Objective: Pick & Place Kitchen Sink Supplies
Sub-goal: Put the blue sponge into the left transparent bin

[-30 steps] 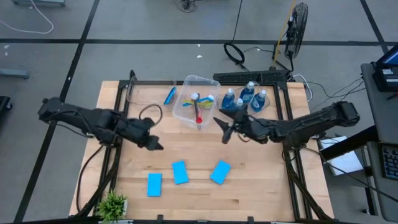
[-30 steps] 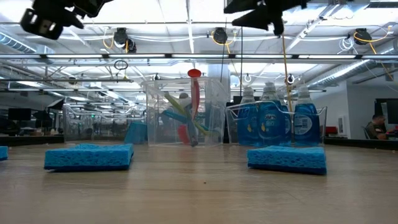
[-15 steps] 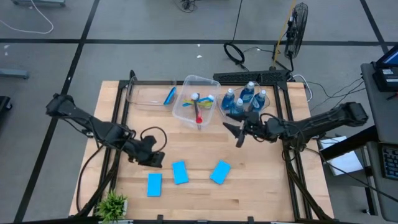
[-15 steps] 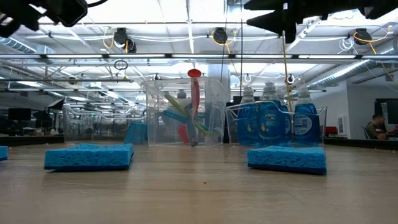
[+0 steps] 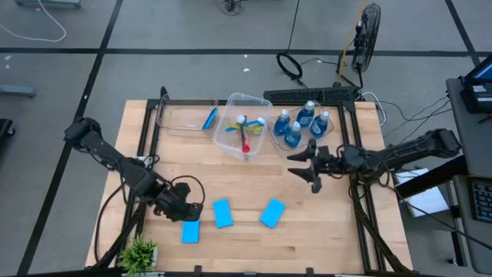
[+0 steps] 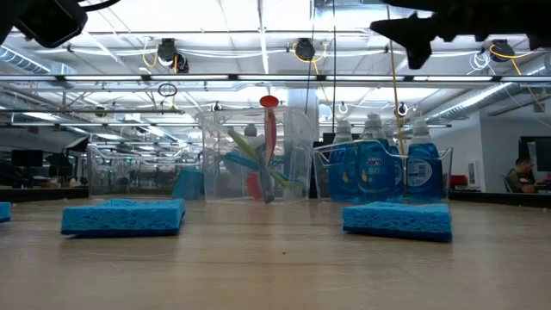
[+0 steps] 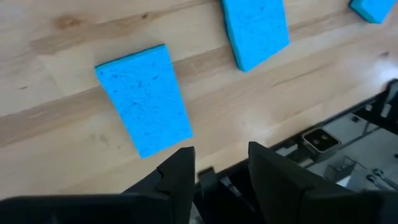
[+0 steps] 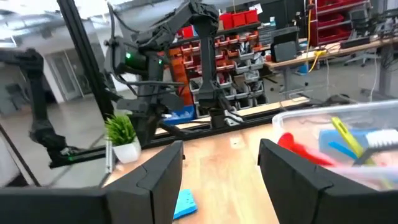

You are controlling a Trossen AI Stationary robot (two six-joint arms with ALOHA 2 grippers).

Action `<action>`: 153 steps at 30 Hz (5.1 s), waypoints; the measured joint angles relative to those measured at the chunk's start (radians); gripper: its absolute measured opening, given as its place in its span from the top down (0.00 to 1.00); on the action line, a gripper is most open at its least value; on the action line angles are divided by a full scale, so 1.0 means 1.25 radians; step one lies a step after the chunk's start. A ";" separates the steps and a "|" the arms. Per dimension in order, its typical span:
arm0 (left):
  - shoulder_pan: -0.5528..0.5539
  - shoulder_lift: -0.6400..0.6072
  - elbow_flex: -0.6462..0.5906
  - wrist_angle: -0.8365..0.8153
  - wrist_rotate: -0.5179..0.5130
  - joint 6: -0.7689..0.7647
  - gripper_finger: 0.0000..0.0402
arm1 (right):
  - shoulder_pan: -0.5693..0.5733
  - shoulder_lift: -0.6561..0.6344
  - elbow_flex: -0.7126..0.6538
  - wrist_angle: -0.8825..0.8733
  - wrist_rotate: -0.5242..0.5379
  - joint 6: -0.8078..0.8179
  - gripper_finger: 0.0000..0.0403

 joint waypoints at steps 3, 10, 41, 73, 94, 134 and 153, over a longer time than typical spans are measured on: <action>-0.014 0.015 0.000 0.000 -0.018 -0.012 0.60 | 0.000 -0.056 -0.043 0.000 0.001 0.035 0.51; -0.031 0.036 0.000 -0.003 -0.076 -0.014 0.51 | 0.000 -0.148 -0.126 0.043 0.003 0.088 0.51; -0.069 0.224 0.000 -0.066 0.022 -0.159 0.37 | 0.000 -0.179 -0.174 0.084 0.007 0.085 0.51; -0.078 0.220 -0.180 0.161 -0.021 -0.139 0.89 | -0.001 -0.179 -0.174 0.092 0.007 0.126 0.51; -0.081 0.196 -0.186 0.144 -0.084 -0.125 0.98 | -0.001 -0.179 -0.174 0.096 0.007 0.126 0.51; -0.034 -0.251 -0.184 0.520 -0.496 0.675 0.99 | 0.000 -0.179 -0.173 0.096 0.005 0.126 0.51; -0.034 -0.251 -0.184 1.111 -0.376 1.348 0.99 | -0.001 -0.179 -0.173 0.096 0.005 0.126 0.51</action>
